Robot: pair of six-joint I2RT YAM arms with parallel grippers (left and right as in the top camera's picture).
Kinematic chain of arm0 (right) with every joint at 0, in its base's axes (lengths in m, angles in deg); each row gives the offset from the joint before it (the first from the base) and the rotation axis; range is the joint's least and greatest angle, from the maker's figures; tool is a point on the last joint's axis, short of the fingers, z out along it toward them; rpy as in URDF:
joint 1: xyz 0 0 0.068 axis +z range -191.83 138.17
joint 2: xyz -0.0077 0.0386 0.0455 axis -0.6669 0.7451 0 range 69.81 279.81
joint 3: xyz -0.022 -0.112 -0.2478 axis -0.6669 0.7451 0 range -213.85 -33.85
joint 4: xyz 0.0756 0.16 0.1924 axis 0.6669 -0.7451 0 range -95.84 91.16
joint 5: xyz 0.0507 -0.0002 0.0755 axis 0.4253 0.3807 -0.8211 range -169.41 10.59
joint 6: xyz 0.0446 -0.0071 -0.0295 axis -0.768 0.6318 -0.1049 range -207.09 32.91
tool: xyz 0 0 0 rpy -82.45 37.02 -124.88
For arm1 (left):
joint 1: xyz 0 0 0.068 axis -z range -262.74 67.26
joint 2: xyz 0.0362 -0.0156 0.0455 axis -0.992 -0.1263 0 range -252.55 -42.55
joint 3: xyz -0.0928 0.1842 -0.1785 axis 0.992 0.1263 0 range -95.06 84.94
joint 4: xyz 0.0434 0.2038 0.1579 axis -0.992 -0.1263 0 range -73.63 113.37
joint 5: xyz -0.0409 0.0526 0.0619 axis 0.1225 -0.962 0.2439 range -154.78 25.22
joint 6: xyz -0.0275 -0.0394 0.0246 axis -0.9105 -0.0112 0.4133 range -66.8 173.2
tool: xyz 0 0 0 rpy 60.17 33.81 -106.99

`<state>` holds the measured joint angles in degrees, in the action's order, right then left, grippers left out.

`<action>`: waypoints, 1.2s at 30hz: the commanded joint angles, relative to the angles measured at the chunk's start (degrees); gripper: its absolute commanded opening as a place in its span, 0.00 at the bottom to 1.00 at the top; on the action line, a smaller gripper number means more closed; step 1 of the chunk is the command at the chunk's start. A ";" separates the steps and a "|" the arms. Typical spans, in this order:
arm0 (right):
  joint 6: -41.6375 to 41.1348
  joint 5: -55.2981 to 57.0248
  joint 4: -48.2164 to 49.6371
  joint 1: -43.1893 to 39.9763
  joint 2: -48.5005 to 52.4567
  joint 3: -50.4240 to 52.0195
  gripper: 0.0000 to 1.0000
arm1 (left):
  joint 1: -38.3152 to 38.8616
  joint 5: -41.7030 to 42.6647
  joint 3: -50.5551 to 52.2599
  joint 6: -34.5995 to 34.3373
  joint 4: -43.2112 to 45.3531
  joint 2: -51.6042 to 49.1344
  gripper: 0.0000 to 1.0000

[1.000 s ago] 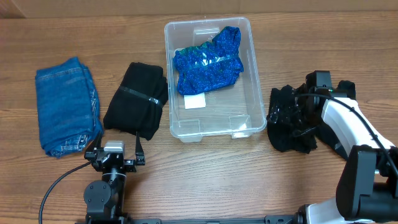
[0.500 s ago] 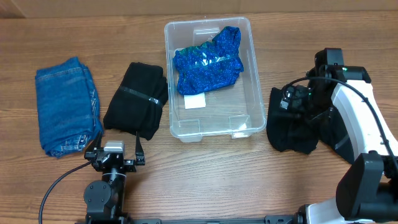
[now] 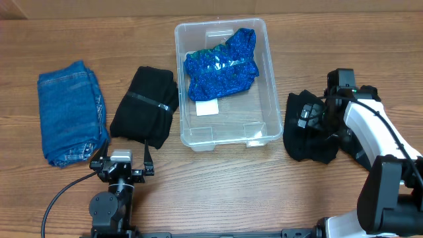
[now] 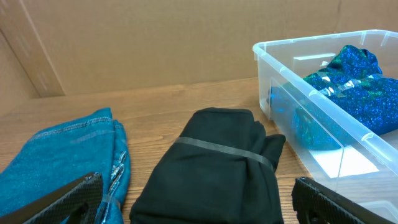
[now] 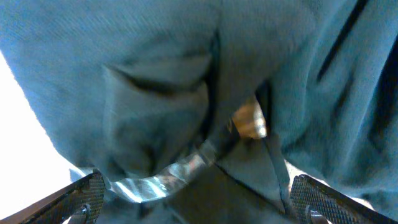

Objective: Pack container
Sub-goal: 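Lower the right gripper onto the black taped clothes and grasp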

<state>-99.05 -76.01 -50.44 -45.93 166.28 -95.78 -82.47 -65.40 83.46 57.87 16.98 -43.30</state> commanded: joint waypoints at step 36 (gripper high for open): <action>5.79 1.20 0.07 -0.15 -2.05 4.42 1.00 | -0.35 0.46 0.24 0.50 0.04 0.48 1.00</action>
<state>-93.06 -74.24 -54.09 -45.93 165.71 -95.39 -82.47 -65.40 83.46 57.87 16.98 -43.30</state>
